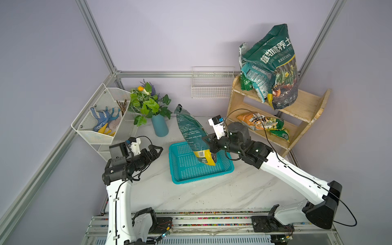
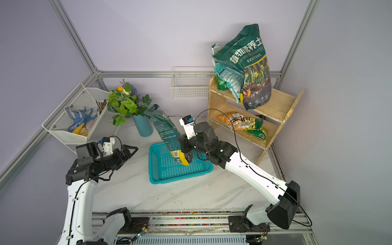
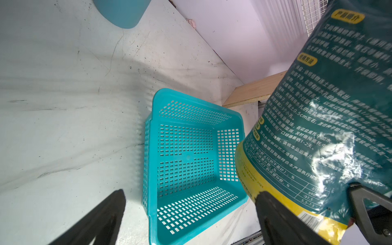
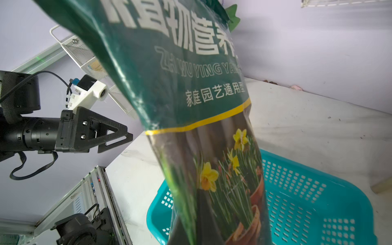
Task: Take down the fertilizer bag from the shelf
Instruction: Place the fertilizer bag in the storage box.
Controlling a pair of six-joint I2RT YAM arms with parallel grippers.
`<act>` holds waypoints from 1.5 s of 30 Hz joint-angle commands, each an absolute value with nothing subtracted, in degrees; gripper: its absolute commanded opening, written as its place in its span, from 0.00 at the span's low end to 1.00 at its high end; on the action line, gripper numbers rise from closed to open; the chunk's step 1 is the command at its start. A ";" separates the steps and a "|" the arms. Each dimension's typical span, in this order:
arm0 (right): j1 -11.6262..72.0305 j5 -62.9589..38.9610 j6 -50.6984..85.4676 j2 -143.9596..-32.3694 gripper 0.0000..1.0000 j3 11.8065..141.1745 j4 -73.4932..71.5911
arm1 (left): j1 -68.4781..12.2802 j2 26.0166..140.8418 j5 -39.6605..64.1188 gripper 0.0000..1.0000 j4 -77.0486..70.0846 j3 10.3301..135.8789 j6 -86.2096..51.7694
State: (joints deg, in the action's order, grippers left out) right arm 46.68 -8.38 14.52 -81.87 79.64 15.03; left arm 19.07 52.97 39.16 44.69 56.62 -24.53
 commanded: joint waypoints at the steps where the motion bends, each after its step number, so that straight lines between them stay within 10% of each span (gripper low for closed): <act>1: 48.52 -8.09 12.90 -80.75 0.00 81.41 -9.60 | 19.34 52.66 37.15 1.00 46.14 55.01 -24.26; 45: 50.06 -8.25 14.94 -107.79 0.00 62.05 -65.32 | 20.74 52.73 38.08 1.00 45.19 54.23 -24.96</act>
State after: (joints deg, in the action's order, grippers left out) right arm 49.65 -9.72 15.16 -108.55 61.08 -44.97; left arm 20.32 52.97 37.15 45.08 56.62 -24.95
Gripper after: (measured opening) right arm 0.053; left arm 0.995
